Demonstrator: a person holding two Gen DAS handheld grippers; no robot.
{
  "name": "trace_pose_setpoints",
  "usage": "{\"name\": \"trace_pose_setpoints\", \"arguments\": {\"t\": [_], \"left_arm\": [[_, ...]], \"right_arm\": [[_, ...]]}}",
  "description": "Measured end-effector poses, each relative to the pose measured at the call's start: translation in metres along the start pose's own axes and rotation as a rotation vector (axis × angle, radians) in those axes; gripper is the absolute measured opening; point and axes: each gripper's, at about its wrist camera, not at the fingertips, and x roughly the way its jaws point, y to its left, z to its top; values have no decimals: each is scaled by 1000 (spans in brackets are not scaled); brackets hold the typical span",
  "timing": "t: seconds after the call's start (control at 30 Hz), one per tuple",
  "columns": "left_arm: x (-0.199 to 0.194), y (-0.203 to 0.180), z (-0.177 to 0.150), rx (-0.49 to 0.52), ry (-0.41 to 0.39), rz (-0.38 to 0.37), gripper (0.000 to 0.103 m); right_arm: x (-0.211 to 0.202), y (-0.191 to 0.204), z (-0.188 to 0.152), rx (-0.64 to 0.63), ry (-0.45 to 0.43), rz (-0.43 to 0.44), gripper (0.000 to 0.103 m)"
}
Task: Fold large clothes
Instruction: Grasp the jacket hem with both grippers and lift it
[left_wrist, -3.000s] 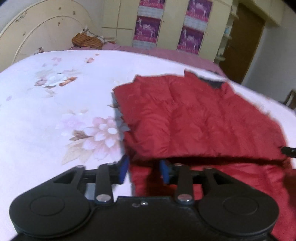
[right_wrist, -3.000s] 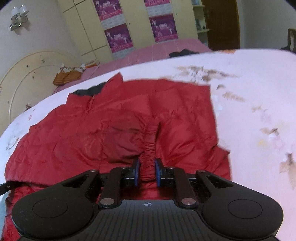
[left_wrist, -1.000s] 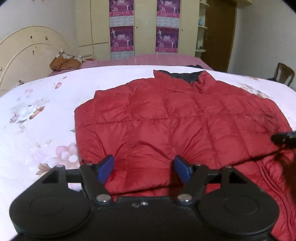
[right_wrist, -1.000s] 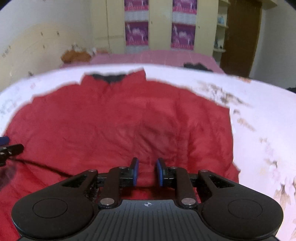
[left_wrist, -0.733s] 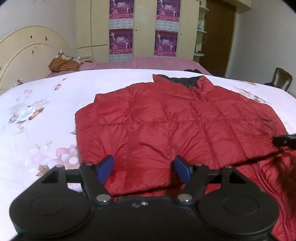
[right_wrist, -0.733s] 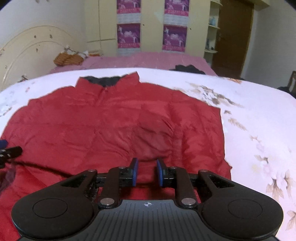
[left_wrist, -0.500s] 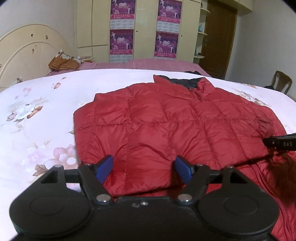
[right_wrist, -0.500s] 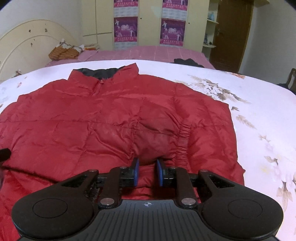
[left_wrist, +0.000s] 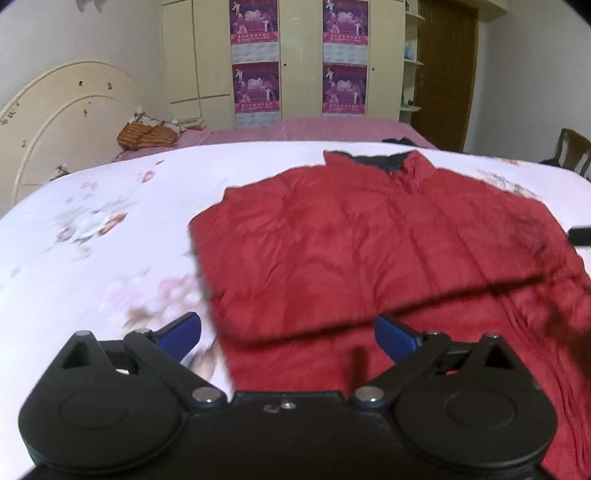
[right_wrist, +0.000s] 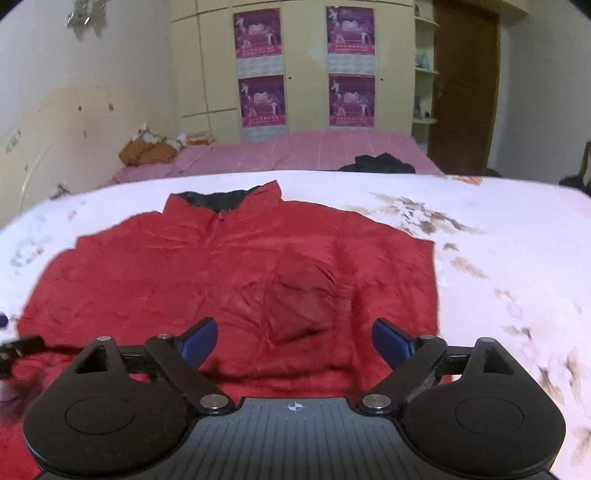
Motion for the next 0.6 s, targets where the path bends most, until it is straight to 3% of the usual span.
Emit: {"name": "trace_pose_setpoints", "arguments": {"t": [0.33, 0.5, 0.6], "left_arm": [[-81, 31, -79, -35, 84, 65, 102], [-118, 34, -107, -98, 100, 23, 101], [-132, 38, -122, -170, 112, -10, 93]], "right_arm": [[-103, -87, -66, 143, 43, -23, 90], [-139, -111, -110, 185, 87, 5, 89], [-153, -121, -130, 222, 114, 39, 75]]}}
